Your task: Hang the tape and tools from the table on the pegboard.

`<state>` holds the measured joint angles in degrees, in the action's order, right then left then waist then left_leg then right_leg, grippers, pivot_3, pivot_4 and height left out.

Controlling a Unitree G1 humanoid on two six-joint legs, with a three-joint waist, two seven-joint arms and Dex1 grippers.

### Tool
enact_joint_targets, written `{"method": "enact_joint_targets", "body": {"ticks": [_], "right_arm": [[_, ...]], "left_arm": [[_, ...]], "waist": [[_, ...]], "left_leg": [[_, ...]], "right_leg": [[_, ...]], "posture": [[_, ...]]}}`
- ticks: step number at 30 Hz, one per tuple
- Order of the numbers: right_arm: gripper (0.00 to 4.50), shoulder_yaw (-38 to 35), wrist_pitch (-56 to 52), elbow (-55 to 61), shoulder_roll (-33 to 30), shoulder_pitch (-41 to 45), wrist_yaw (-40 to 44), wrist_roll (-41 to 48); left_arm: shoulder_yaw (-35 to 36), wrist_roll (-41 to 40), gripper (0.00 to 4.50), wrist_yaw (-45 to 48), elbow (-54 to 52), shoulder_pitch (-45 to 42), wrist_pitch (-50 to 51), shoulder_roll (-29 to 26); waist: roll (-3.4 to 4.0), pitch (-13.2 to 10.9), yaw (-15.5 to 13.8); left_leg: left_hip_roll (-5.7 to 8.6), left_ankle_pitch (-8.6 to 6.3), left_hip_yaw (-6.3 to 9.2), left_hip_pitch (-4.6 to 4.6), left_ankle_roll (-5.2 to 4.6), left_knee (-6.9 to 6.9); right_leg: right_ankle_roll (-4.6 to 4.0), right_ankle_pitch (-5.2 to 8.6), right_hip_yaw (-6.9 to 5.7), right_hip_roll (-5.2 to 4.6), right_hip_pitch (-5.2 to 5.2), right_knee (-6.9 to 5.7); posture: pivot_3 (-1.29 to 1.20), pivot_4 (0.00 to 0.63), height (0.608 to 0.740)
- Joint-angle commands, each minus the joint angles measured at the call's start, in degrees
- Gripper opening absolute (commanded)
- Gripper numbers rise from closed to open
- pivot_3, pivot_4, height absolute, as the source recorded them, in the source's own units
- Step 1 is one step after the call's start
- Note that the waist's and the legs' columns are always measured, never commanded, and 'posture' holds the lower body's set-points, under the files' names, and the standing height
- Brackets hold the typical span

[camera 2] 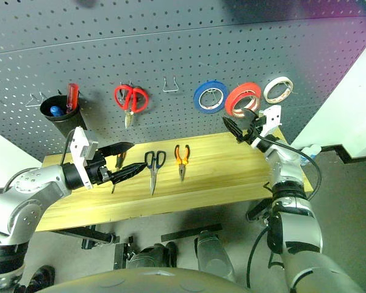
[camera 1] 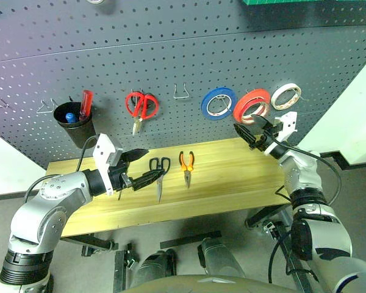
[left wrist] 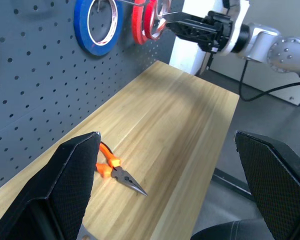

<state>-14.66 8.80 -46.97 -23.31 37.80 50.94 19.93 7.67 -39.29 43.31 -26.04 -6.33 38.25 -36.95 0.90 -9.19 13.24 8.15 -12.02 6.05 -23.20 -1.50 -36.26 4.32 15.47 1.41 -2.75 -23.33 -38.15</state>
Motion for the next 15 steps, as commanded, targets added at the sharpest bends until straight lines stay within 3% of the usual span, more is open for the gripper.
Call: {"method": "enact_joint_targets", "body": {"ticks": [1,4,15], "right_arm": [[4.48,-0.8,0.8,3.6,-0.2,-0.5,-1.5,0.4],[4.48,-0.9,0.6,4.7,0.0,-0.8,-2.0,0.8],[4.48,3.2,-16.9,23.1,-0.6,-9.0,5.3,6.2]], "left_arm": [[0.6,0.0,4.50,0.2,-1.2,-0.3,-1.1,-0.3],[0.7,-0.5,4.50,0.4,-0.6,-1.4,-0.8,-0.2],[3.1,0.4,4.50,-0.6,0.2,0.8,-2.2,-0.4]], "waist": [[0.00,0.0,0.1],[0.00,0.0,0.1],[-0.01,0.0,-0.3]], "left_leg": [[0.00,0.00,0.00,0.01,0.00,0.00],[0.00,0.00,0.00,0.02,0.01,0.00],[0.00,0.00,0.00,0.00,0.00,0.02]], "right_leg": [[0.00,0.00,0.00,0.00,0.00,-0.01],[-0.01,0.00,0.00,0.00,0.00,-0.02],[-0.01,0.01,0.01,-0.01,-0.01,-0.01]], "posture": [[-0.24,0.097,0.740],[-0.24,0.100,0.740],[-0.23,0.132,0.740]]}}
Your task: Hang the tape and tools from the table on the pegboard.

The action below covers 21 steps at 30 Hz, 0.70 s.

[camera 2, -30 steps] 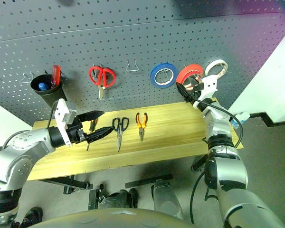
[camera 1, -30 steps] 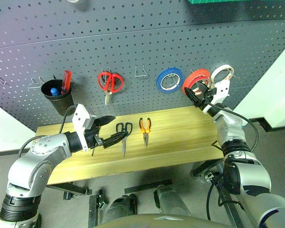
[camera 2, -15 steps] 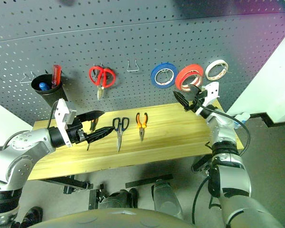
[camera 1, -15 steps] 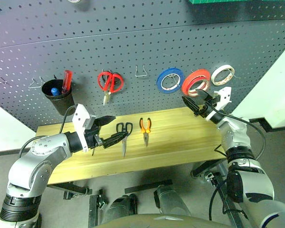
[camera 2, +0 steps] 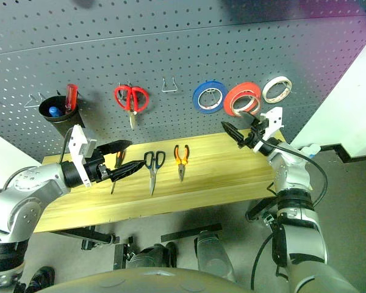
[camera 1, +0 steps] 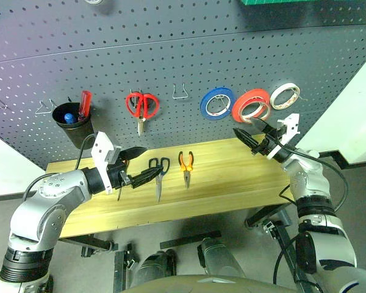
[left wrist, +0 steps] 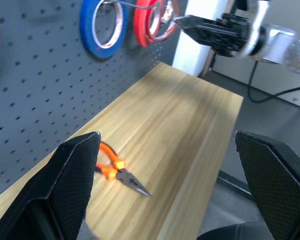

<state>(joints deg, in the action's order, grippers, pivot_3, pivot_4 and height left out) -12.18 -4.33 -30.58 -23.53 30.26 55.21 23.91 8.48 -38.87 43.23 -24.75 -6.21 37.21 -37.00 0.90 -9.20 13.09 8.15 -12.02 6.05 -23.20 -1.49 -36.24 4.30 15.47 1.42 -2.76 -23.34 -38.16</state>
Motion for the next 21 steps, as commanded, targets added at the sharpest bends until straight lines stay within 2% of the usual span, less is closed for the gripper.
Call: {"method": "enact_joint_targets", "body": {"ticks": [1,7,16,19,21], "right_arm": [[4.48,1.1,-5.9,8.7,-0.4,-2.4,1.4,2.9],[4.48,2.7,-12.5,12.8,1.8,-3.1,-2.0,3.8],[4.48,5.9,-12.2,10.5,2.8,-1.6,-3.5,0.3],[4.48,7.3,-11.6,8.9,4.1,0.0,-6.8,-2.3],[4.48,7.8,-10.7,6.4,6.3,2.1,-12.6,-5.1]], "left_arm": [[2.6,-0.2,4.50,-0.7,-1.4,0.9,-1.2,-0.3],[3.8,-0.4,4.50,-2.0,-2.3,3.1,-1.3,0.1],[4.7,-0.7,4.50,-3.2,-3.7,5.0,-1.2,-0.1],[5.4,-1.0,4.50,-3.3,-4.1,5.8,-1.0,-0.1],[5.9,-1.1,4.50,-3.1,-4.1,6.3,-1.3,-0.3]], "waist": [[0.00,0.0,-0.1],[0.01,0.0,-1.3],[-0.01,-0.1,-4.4],[-0.03,-0.1,-4.7],[-0.05,-0.2,-4.8]], "left_leg": [[0.00,0.00,0.00,0.00,0.00,0.00],[-0.01,-0.09,0.00,0.01,0.13,0.01],[-0.01,-0.10,0.00,-0.03,0.14,0.09],[-0.01,-0.10,0.00,-0.04,0.14,0.13],[-0.01,-0.10,0.00,-0.05,0.14,0.13]], "right_leg": [[0.00,0.00,0.00,0.00,0.00,0.00],[-0.03,0.02,0.04,-0.01,-0.01,0.01],[-0.05,0.03,0.04,-0.03,-0.06,0.11],[-0.08,0.05,0.03,-0.03,-0.06,0.13],[-0.18,0.10,0.03,-0.04,-0.07,0.13]], "posture": [[-0.23,0.141,0.740],[-0.21,0.163,0.740],[-0.18,0.172,0.740],[-0.18,0.178,0.740],[-0.17,0.180,0.740]]}}
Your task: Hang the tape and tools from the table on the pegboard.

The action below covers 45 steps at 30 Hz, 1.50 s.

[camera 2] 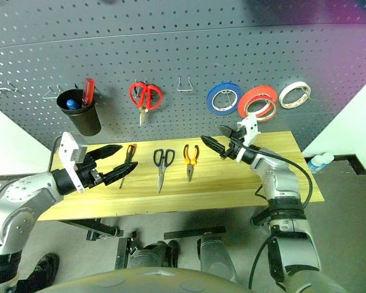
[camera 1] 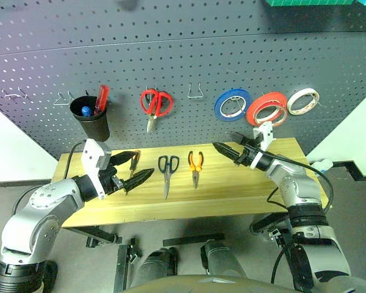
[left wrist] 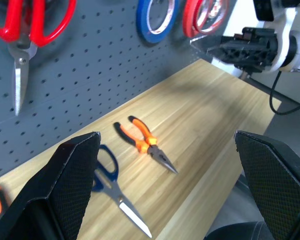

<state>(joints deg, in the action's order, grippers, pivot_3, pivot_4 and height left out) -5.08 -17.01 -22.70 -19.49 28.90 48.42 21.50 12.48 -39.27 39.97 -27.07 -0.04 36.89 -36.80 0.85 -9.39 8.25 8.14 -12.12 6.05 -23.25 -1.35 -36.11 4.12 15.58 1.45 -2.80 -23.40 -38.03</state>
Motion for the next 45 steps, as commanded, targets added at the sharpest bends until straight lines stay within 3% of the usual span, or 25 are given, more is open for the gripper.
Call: {"method": "enact_joint_targets", "body": {"ticks": [1,12,22,38,45], "right_arm": [[4.48,2.1,2.9,-1.7,3.2,3.9,-7.6,-4.7],[4.48,6.1,-4.7,-1.3,12.1,5.6,-25.9,-12.6],[4.48,7.7,-15.6,0.1,15.5,5.3,-38.5,-17.8],[4.48,5.1,-25.4,-2.2,21.1,8.2,-48.0,-17.9],[4.48,3.4,-26.7,-4.8,22.0,9.6,-49.9,-17.9]], "left_arm": [[2.3,-0.6,4.50,0.2,-1.7,0.2,-1.1,-0.7],[4.5,-1.9,4.50,-0.7,-4.1,2.5,-0.1,-0.9],[4.5,-2.7,4.50,-1.7,-5.2,3.3,0.4,-1.1],[5.5,-4.9,4.50,-1.9,-6.7,3.5,2.2,-3.0],[7.5,-4.7,4.50,-1.3,-7.9,6.3,1.6,-3.8]], "waist": [[-0.01,-0.1,0.1],[-0.30,-1.1,-2.4],[-0.39,-2.3,-3.7],[-0.74,-3.5,-4.1],[-0.79,-3.5,-4.2]], "left_leg": [[0.00,0.00,0.00,0.00,0.00,-0.01],[0.00,0.02,0.00,-0.10,-0.04,0.19],[-0.01,0.00,0.00,-0.12,0.00,0.21],[-0.01,0.05,0.00,-0.24,-0.06,0.57],[-0.01,0.10,0.00,-0.24,-0.09,0.93]], "right_leg": [[-0.02,0.01,0.01,0.00,-0.01,0.00],[0.04,-0.03,0.00,0.00,-0.24,0.01],[-0.17,0.08,-0.01,-0.01,-0.27,0.03],[-0.18,0.09,0.00,-0.02,-0.74,0.13],[-0.10,0.05,0.00,-0.03,-0.80,0.41]], "posture": [[-0.17,0.183,0.740],[-0.14,0.216,0.740],[-0.13,0.243,0.740],[-0.11,0.263,0.740],[-0.10,0.240,0.740]]}}
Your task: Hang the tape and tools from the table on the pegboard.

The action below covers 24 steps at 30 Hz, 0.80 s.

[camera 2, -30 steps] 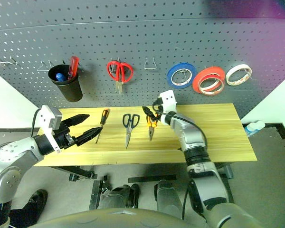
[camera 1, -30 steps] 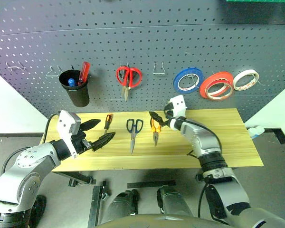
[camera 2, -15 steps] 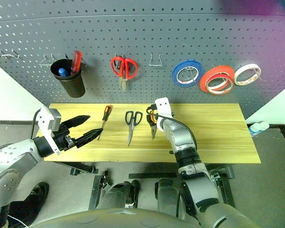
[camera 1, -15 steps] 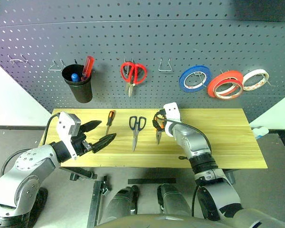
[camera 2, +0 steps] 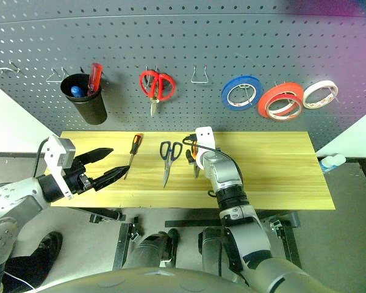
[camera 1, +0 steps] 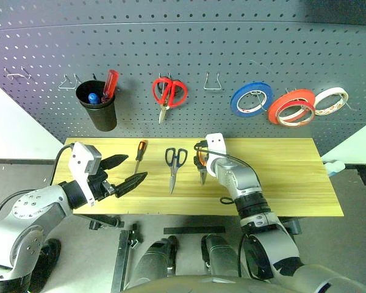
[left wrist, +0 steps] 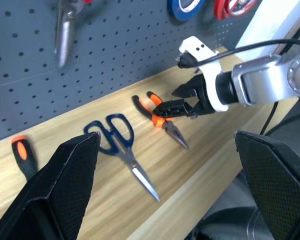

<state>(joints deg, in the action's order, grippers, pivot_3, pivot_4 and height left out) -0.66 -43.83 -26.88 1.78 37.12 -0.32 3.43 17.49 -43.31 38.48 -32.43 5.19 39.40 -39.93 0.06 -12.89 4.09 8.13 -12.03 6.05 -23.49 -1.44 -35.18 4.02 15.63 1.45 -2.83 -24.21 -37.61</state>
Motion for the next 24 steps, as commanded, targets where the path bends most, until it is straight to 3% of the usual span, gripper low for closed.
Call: {"method": "enact_joint_targets", "body": {"ticks": [1,24], "right_arm": [[4.48,-0.8,0.1,-1.1,0.6,1.7,-1.2,0.0],[4.48,0.5,3.9,-10.4,2.0,6.3,-4.1,-2.7]], "left_arm": [[2.6,-0.6,4.50,0.1,-2.7,1.4,-0.9,-0.8],[3.8,-2.3,4.50,-2.0,-4.9,1.8,0.4,-1.4]], "waist": [[0.00,0.0,0.0],[0.01,0.0,-0.1]], "left_leg": [[0.00,0.00,0.00,0.00,0.00,0.05],[0.00,-0.03,0.00,-0.02,0.07,0.17]], "right_leg": [[0.00,0.00,0.00,0.00,0.00,0.05],[0.01,-0.01,0.00,0.00,-0.01,0.19]], "posture": [[-0.10,0.238,0.740],[-0.06,0.249,0.740]]}}
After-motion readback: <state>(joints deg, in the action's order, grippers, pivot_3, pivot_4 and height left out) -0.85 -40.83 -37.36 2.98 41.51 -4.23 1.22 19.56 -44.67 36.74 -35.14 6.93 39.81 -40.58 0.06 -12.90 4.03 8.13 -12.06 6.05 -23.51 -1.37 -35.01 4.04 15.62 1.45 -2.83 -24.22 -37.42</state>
